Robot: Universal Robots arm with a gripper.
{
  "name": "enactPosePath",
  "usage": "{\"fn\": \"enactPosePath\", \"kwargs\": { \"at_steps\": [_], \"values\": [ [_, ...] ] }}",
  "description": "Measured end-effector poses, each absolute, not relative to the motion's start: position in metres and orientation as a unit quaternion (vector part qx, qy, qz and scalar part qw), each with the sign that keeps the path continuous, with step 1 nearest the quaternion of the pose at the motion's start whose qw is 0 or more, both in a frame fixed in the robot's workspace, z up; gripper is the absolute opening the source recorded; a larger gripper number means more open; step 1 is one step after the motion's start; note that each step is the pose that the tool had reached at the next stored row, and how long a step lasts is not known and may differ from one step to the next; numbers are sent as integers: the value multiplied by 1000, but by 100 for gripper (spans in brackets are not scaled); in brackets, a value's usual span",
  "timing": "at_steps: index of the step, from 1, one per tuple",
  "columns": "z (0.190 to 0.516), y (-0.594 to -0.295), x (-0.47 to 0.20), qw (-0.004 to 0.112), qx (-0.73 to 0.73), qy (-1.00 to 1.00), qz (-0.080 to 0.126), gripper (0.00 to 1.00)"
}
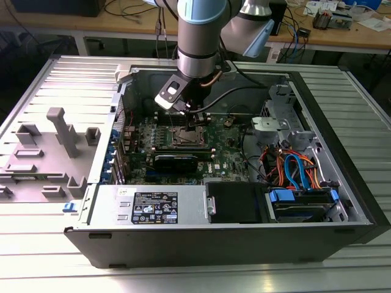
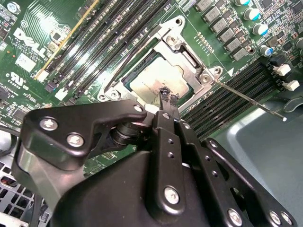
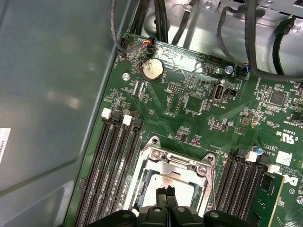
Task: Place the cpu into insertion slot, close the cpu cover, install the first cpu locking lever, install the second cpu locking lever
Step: 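Install the first cpu locking lever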
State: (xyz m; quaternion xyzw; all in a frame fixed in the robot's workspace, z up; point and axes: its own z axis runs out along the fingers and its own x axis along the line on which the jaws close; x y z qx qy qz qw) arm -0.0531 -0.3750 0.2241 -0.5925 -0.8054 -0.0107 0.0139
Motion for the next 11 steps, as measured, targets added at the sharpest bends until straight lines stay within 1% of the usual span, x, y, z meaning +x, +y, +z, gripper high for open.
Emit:
{"fn": "enactPosePath", "kwargs": {
  "at_steps": [4,11],
  "values": [
    [224,-375,-53,14,-590,-807,-11,11],
    [224,-375,-53,14,-536,-844,-10,11]
  ]
}}
